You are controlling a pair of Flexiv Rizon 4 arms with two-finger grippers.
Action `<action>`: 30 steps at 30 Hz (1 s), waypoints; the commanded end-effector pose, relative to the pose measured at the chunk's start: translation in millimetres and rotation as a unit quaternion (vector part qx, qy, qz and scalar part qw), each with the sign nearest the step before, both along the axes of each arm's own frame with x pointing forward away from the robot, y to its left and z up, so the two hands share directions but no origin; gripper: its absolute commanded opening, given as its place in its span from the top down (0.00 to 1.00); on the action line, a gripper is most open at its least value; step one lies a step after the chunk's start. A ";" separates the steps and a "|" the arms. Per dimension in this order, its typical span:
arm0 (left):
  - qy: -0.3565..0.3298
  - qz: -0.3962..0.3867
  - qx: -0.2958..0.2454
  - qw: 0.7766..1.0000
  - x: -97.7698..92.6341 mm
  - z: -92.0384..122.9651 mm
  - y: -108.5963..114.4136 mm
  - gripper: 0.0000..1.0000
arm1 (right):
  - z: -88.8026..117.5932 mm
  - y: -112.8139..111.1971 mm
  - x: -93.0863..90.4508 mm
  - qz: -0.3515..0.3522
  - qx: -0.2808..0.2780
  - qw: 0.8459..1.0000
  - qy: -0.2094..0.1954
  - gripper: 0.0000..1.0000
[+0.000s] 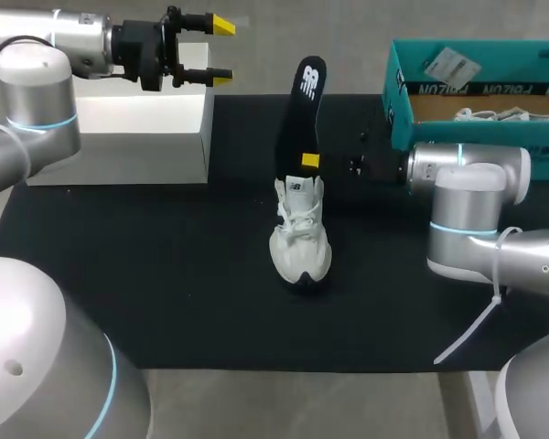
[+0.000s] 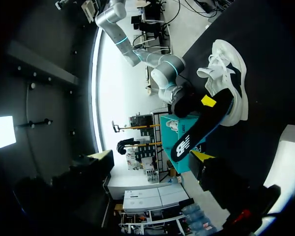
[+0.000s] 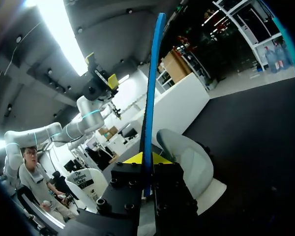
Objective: Take the shoe out of the shoebox, open the shoe tongue, remove and reinsert the insole, then place the shoe into the shoebox
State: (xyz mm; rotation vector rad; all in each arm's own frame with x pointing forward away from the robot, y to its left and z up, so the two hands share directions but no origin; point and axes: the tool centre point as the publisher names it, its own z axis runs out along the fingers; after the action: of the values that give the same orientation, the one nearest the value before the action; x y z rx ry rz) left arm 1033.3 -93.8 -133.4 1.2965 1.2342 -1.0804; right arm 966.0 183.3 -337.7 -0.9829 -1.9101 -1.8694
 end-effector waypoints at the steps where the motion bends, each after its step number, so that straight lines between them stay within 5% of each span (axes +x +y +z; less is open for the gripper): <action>1: -0.001 0.000 0.001 1.000 -0.2 0.0 0.3 0.00 | -5.0 -4.9 -12.6 -0.010 -0.010 1.000 0.007 1.00; 15: -0.001 0.000 0.001 1.000 -0.2 0.0 0.3 0.00 | -8.0 -8.5 -21.2 -0.003 -0.022 1.000 0.022 1.00; 16: -0.001 0.000 0.001 1.000 -0.2 0.0 0.3 0.00 | -6.6 -8.9 -19.5 -0.003 -0.021 1.000 0.020 0.80; 21: -0.001 0.000 0.001 1.000 -0.2 0.0 0.3 0.00 | 1.6 -8.6 -9.7 0.005 -0.026 1.000 0.008 0.66; 30: -0.001 0.000 0.001 1.000 -0.2 0.0 0.3 0.00 | 19.8 -15.9 14.1 0.019 -0.042 0.999 -0.009 0.71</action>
State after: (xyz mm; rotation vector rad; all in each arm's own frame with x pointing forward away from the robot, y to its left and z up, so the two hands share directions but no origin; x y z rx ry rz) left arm 1033.3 -93.8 -133.4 1.2965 1.2342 -1.0804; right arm 970.7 169.2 -322.2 -0.9657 -2.0062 -1.8267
